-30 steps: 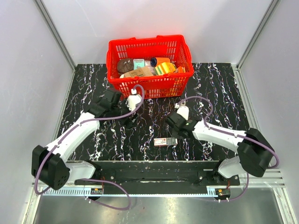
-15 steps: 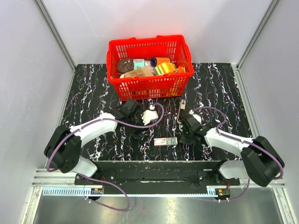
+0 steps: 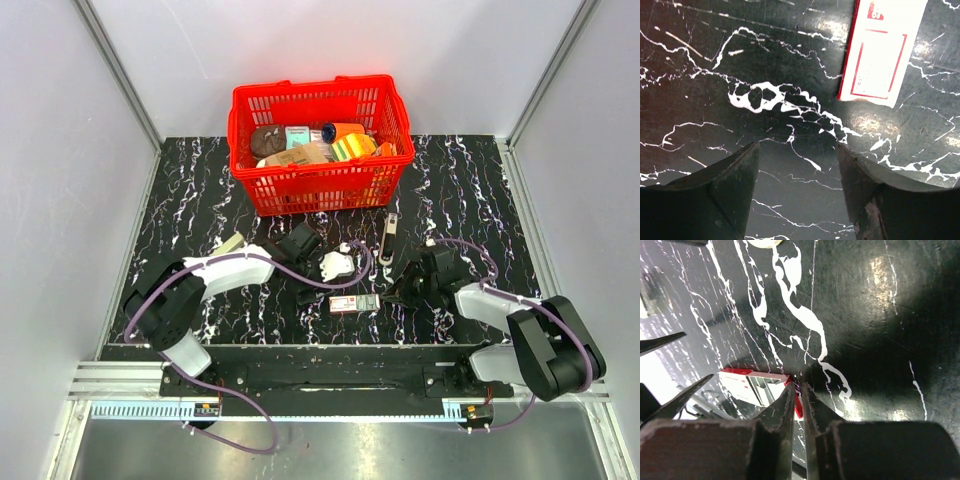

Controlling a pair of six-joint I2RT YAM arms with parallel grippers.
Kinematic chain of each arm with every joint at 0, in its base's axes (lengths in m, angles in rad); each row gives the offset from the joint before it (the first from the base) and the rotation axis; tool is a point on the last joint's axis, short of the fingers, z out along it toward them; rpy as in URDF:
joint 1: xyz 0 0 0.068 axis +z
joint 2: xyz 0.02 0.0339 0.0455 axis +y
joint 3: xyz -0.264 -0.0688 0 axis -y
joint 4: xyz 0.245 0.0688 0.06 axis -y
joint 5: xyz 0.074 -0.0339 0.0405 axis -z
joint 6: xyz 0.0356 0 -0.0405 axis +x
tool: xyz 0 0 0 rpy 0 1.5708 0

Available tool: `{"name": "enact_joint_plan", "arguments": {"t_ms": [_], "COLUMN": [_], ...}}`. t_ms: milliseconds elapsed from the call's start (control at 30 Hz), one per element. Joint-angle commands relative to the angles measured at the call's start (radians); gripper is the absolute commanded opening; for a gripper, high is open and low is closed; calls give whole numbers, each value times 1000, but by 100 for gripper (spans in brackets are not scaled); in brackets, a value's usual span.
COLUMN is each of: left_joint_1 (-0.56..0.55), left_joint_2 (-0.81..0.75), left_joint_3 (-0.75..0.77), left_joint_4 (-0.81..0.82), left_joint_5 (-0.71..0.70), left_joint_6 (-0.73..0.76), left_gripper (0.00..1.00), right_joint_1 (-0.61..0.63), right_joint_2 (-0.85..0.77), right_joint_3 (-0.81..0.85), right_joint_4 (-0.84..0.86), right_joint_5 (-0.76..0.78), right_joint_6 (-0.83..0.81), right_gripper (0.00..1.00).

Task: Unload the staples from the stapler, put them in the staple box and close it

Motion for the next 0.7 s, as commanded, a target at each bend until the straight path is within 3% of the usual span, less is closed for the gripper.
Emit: {"name": "enact_joint_plan", "arguments": {"t_ms": [0,200,667], "left_joint_1": [-36,-55,-86], "left_joint_2": [24,52,92], "left_joint_3": [53,59,92], "left_joint_4": [54,70,61], "left_joint_5": [-85,-106,-145], "left_joint_6": [-13,-18,-15], "left_gripper": [67,66,64], "right_joint_1": [-41,-62,-64], "right_joint_2": [37,29,31], "right_joint_3": [-63,-89,-97], "right_joint_4": [107,124,151], "right_joint_5": [-128,-154,-164], "right_joint_6": [34,54,80], "right_gripper": [18,24,20]}}
